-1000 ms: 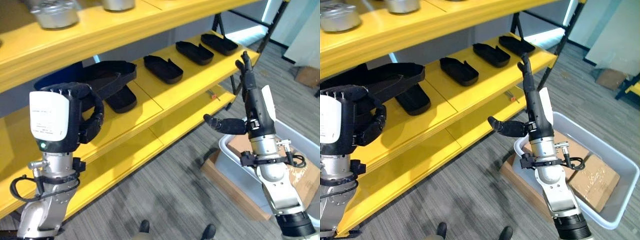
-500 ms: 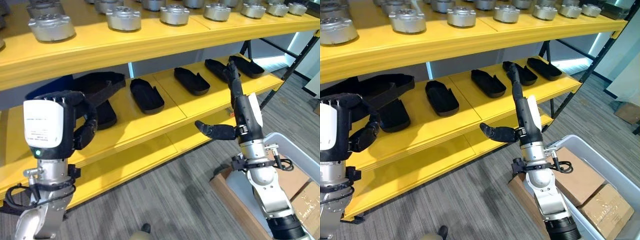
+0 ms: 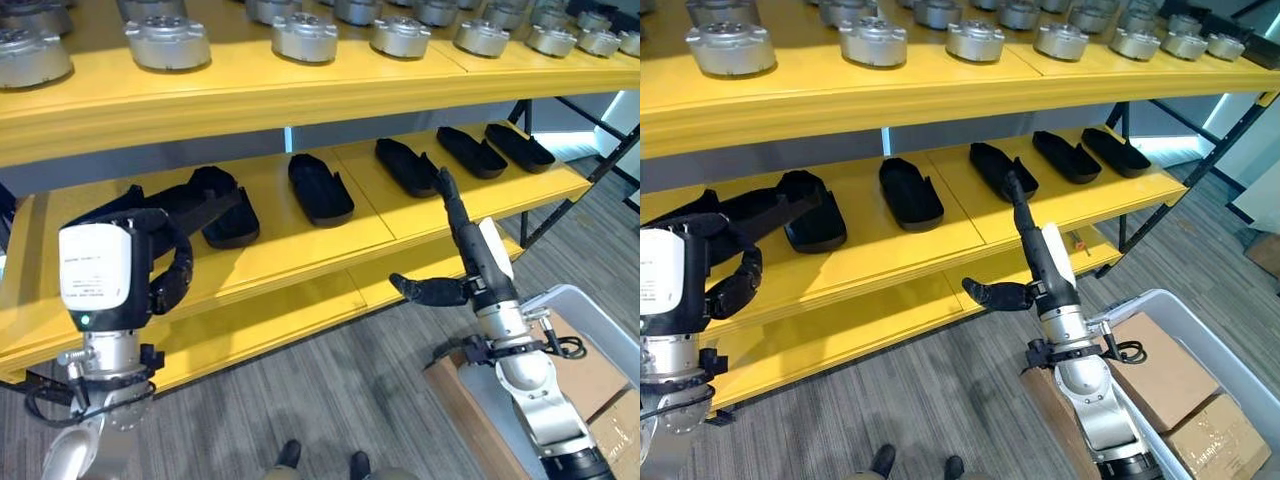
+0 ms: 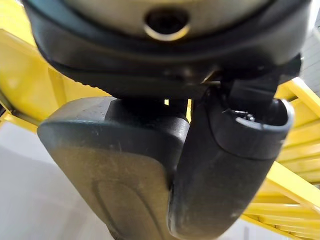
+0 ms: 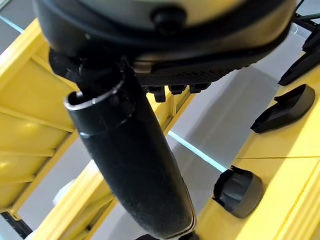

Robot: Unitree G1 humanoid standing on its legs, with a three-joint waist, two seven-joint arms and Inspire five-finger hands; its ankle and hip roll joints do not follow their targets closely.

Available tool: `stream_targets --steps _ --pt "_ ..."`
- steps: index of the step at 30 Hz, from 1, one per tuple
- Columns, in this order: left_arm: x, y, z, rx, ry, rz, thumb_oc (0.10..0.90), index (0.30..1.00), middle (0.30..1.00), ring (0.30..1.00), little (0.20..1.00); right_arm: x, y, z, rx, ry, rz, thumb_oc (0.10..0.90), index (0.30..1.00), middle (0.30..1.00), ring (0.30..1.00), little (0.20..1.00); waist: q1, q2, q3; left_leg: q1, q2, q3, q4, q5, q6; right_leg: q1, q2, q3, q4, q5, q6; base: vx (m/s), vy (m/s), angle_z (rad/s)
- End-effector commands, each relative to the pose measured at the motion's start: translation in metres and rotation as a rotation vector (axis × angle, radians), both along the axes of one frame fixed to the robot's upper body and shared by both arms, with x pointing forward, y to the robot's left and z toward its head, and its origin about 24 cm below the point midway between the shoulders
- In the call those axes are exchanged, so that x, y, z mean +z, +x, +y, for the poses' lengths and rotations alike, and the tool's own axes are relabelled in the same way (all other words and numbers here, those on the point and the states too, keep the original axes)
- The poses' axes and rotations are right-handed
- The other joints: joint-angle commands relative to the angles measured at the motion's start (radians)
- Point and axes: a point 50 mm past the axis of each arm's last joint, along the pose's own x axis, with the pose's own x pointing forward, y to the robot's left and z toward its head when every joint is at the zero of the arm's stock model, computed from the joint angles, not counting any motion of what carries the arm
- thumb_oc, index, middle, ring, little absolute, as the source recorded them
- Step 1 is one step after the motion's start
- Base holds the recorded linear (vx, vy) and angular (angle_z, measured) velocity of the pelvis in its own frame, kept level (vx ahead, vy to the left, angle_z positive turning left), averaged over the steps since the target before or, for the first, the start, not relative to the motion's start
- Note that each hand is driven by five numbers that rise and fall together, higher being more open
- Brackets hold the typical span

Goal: Move parts from the plastic box to the shelf.

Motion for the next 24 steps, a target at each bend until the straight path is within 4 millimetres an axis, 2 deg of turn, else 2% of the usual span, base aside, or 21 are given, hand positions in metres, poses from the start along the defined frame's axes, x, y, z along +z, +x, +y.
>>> stream_targets --steps 1,10,13,14,15,16,17,19,20,21,22,23,24 --pt "0.053 -0.005 -0.009 -0.096 0.018 -0.305 0.4 0.3 0.3 0.3 0.3 0.055 -0.001 0.003 0.052 0.076 -0.286 0.9 1.0 1.0 1.0 1.0 -0.009 -0.002 -0.096 0.076 -0.137 0.079 -0.075 -0.017 0.094 0.011 -0.002 -0.058 -0.109 0.074 0.021 0.1 -0.082 -0.08" --pt "0.049 -0.006 -0.012 -0.118 -0.001 -0.28 0.4 0.3 0.3 0.3 0.3 0.052 -0.004 0.0 0.055 0.072 -0.267 0.9 1.0 1.0 1.0 1.0 -0.002 -0.017 -0.098 0.084 -0.124 0.054 -0.043 -0.042 0.077 0.06 -0.009 -0.108 -0.131 0.059 0.009 0.06 -0.067 0.22" --pt "0.052 -0.007 -0.013 -0.127 -0.005 -0.295 0.4 0.3 0.3 0.3 0.3 0.055 -0.002 0.001 0.067 0.091 -0.275 0.9 1.0 1.0 1.0 1.0 0.013 -0.028 -0.078 0.044 -0.139 0.054 0.066 -0.076 0.07 0.068 -0.017 -0.122 -0.133 0.054 0.005 0.0 -0.076 0.13" --pt "0.055 -0.003 -0.018 -0.159 -0.018 -0.312 0.4 0.3 0.3 0.3 0.3 0.058 -0.002 -0.001 0.057 0.086 -0.293 0.9 1.0 1.0 1.0 1.0 0.018 -0.03 -0.043 -0.008 -0.143 0.087 0.166 -0.106 0.042 0.077 -0.025 -0.15 -0.132 0.041 0.0 -0.04 -0.017 0.33" --pt "0.055 -0.002 -0.018 -0.159 -0.018 -0.313 0.4 0.3 0.3 0.3 0.3 0.058 -0.002 -0.001 0.056 0.086 -0.294 0.9 1.0 1.0 1.0 1.0 0.017 -0.029 -0.043 -0.012 -0.144 0.086 0.172 -0.109 0.042 0.077 -0.025 -0.151 -0.132 0.041 0.0 -0.1 0.007 0.5" --pt "0.06 0.002 -0.022 -0.188 -0.034 -0.34 0.4 0.3 0.3 0.3 0.3 0.061 -0.001 -0.004 0.029 0.068 -0.317 0.9 1.0 1.0 1.0 1.0 -0.005 -0.03 -0.019 -0.049 -0.068 0.22 0.225 -0.106 0.015 0.082 -0.038 -0.185 -0.129 0.044 0.001 -0.08 0.031 0.79" --pt "0.062 0.002 -0.024 -0.202 -0.033 -0.352 0.4 0.3 0.3 0.3 0.3 0.062 -0.001 -0.003 0.031 0.066 -0.323 0.9 1.0 1.0 1.0 1.0 -0.006 -0.038 -0.013 -0.061 -0.017 0.258 0.234 -0.101 0.012 0.087 -0.049 -0.195 -0.135 0.046 0.005 -0.08 0.024 1.08" --pt "0.064 0.001 -0.026 -0.215 -0.021 -0.366 0.4 0.3 0.3 0.3 0.3 0.061 -0.002 -0.003 0.027 0.066 -0.325 0.9 1.0 1.0 1.0 1.0 0.004 -0.048 -0.01 -0.067 0.054 0.268 0.239 -0.104 -0.001 0.097 -0.063 -0.202 -0.146 0.048 0.011 -0.01 0.005 0.83" --pt "0.064 0.001 -0.026 -0.216 -0.02 -0.366 0.4 0.3 0.3 0.3 0.3 0.061 -0.002 -0.003 0.027 0.067 -0.325 0.9 1.0 1.0 1.0 1.0 0.003 -0.048 -0.01 -0.066 0.057 0.266 0.238 -0.105 -0.004 0.099 -0.06 -0.204 -0.148 0.049 0.009 0.02 0.076 0.1" --pt "0.065 0.002 -0.026 -0.222 -0.034 -0.377 0.4 0.3 0.3 0.3 0.3 0.06 -0.004 -0.005 0.015 0.069 -0.323 0.9 1.0 1.0 1.0 1.0 -0.005 -0.051 -0.014 -0.06 0.141 0.267 0.213 -0.067 -0.025 0.102 -0.079 -0.22 -0.144 0.042 0.019 0.03 0.108 0.04" --pt "0.066 0.002 -0.026 -0.223 -0.045 -0.385 0.4 0.3 0.3 0.3 0.3 0.06 -0.005 -0.007 0.006 0.067 -0.32 0.9 1.0 1.0 1.0 1.0 -0.014 -0.046 -0.019 -0.049 0.193 0.276 0.182 -0.032 -0.038 0.105 -0.084 -0.232 -0.14 0.036 0.022 0.03 0.102 0.22" --pt "0.066 0.002 -0.026 -0.223 -0.047 -0.384 0.4 0.3 0.3 0.3 0.3 0.059 -0.006 -0.007 0.005 0.067 -0.319 0.9 1.0 1.0 1.0 1.0 -0.016 -0.044 -0.02 -0.043 0.197 0.274 0.168 -0.025 -0.042 0.105 -0.08 -0.236 -0.139 0.034 0.02 0.06 0.177 0.38" --pt "0.066 0.004 -0.028 -0.238 -0.061 -0.376 0.4 0.3 0.3 0.3 0.3 0.056 -0.008 -0.013 -0.02 0.066 -0.307 0.9 1.0 1.0 1.0 1.0 -0.035 -0.025 -0.031 -0.021 0.286 0.306 0.095 0.055 -0.073 0.109 -0.088 -0.259 -0.128 0.02 0.029 0.07 0.198 0.61"
